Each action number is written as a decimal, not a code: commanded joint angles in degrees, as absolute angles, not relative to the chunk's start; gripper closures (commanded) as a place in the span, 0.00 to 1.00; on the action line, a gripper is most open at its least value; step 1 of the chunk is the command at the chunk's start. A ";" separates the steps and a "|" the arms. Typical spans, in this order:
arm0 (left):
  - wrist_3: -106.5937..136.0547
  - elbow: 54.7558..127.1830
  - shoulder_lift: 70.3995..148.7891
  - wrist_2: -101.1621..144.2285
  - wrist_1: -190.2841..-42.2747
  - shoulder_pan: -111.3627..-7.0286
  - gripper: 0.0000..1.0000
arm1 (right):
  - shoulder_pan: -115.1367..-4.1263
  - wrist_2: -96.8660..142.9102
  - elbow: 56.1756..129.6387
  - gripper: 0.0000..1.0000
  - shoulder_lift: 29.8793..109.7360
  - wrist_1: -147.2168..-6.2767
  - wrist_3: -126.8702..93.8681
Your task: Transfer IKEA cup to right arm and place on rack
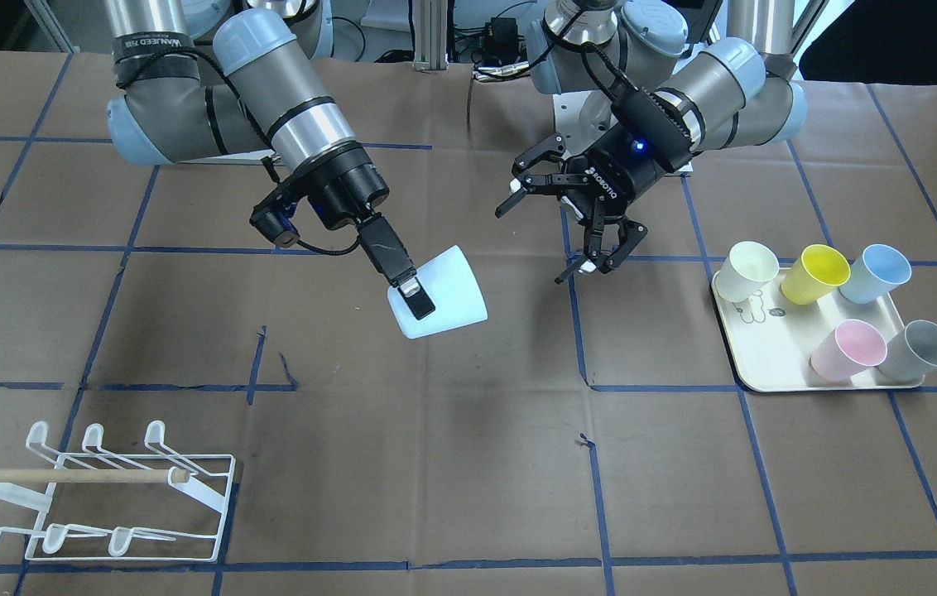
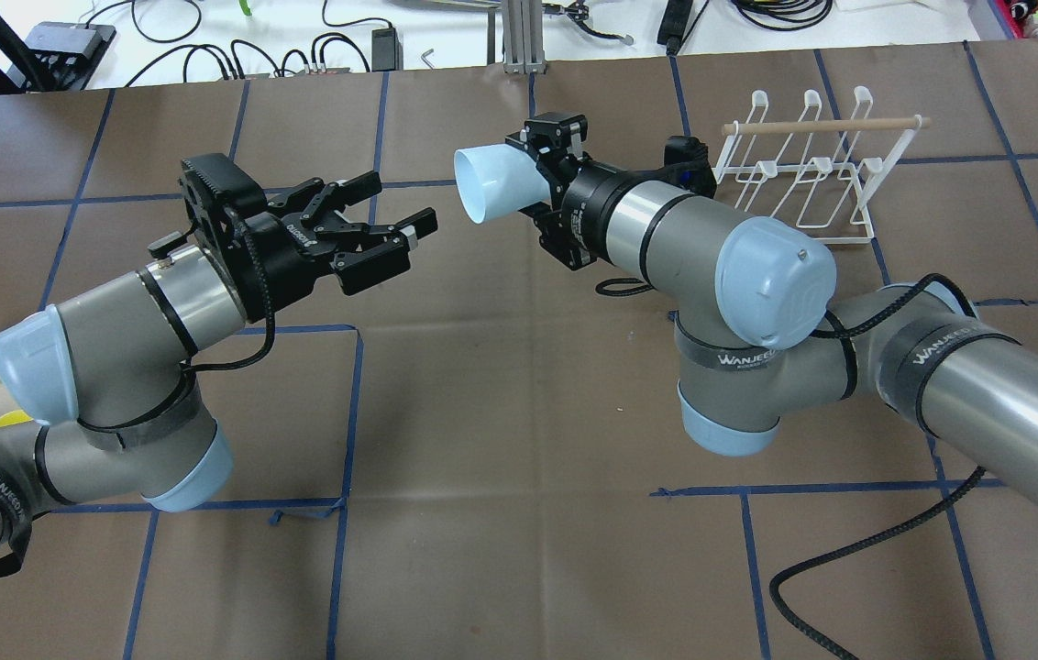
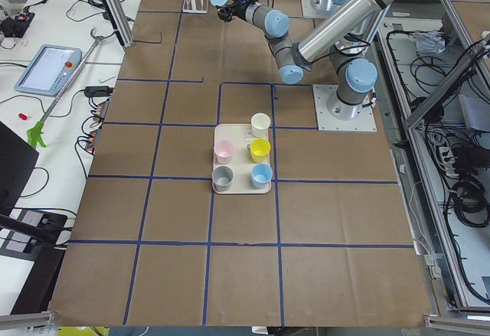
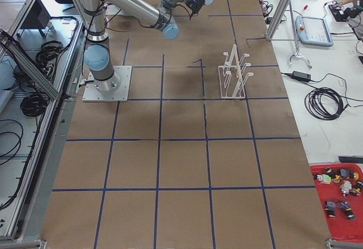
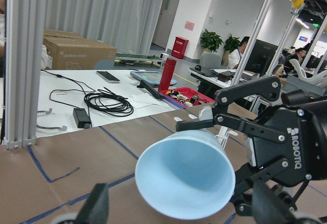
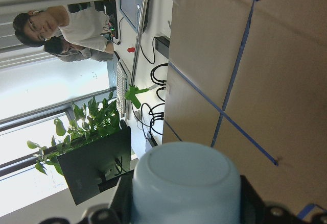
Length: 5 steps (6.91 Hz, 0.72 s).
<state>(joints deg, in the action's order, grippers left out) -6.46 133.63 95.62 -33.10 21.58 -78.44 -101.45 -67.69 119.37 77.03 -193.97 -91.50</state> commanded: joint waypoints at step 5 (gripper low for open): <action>-5.80 112.39 86.93 -72.97 -42.02 -81.19 0.00 | -90.27 -82.92 112.69 0.81 71.03 -202.22 -44.74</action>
<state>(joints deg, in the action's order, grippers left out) -5.83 119.40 88.32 -64.81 -22.75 -79.27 -90.98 -76.74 114.30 72.50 -200.64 -55.68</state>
